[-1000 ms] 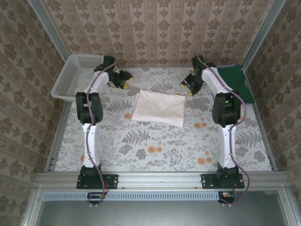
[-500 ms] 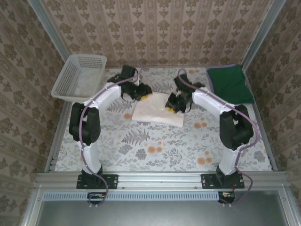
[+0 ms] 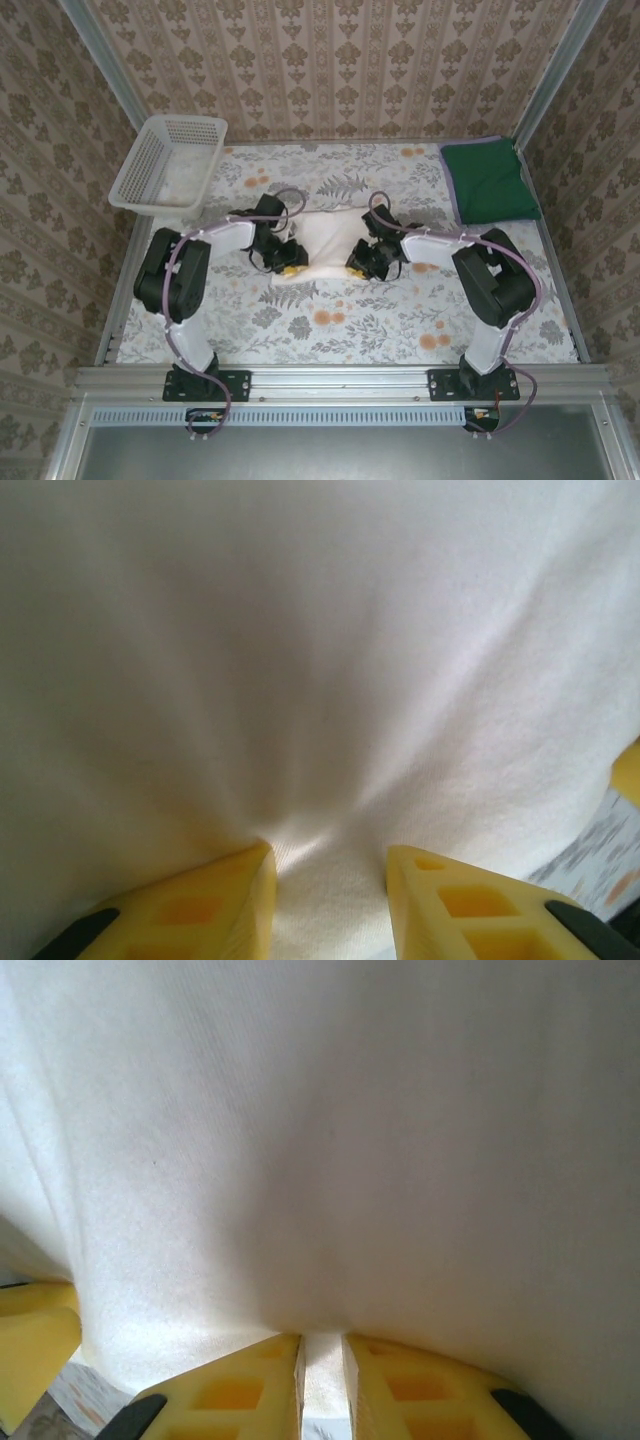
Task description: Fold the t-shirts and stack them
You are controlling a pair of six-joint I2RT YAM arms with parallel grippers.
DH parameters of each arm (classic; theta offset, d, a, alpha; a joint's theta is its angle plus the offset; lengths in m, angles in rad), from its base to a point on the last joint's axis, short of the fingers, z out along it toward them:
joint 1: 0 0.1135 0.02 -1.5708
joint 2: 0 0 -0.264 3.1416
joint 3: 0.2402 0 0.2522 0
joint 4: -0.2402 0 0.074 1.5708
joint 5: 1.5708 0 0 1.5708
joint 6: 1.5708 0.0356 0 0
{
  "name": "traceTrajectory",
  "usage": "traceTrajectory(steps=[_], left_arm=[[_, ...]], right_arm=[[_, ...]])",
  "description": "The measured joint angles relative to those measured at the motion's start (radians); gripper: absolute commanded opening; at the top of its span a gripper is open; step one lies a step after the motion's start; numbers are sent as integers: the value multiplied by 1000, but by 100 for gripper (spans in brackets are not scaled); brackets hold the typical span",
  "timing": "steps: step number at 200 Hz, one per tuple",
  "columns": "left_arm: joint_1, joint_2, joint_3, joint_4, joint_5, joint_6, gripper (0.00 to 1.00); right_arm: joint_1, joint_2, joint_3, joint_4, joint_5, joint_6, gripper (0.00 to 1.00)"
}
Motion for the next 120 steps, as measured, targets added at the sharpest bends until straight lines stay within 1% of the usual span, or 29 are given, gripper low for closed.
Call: traceTrajectory(steps=[26,39,59,68,85,92,103,120], left_arm=[[-1,-156,-146,-95,-6,21,39],[-1,-233,-197,-146,-7,21,41],[15,-324,-209,-224,-8,27,44],[30,-350,-188,-256,-8,27,45],[54,-363,-110,-291,0,28,46],[61,-357,-69,-292,5,28,44],[66,-330,6,-290,19,27,39],[64,-247,113,-251,39,26,36]], right_arm=[[98,-81,-89,4,15,35,25],[144,-123,-124,-6,23,61,29],[200,-180,-146,-41,31,98,38],[214,-208,-145,-55,34,105,40],[205,-262,-131,-77,48,113,40],[193,-276,-116,-84,51,115,36],[162,-286,-83,-85,55,119,31],[88,-275,-32,-85,56,109,26]])
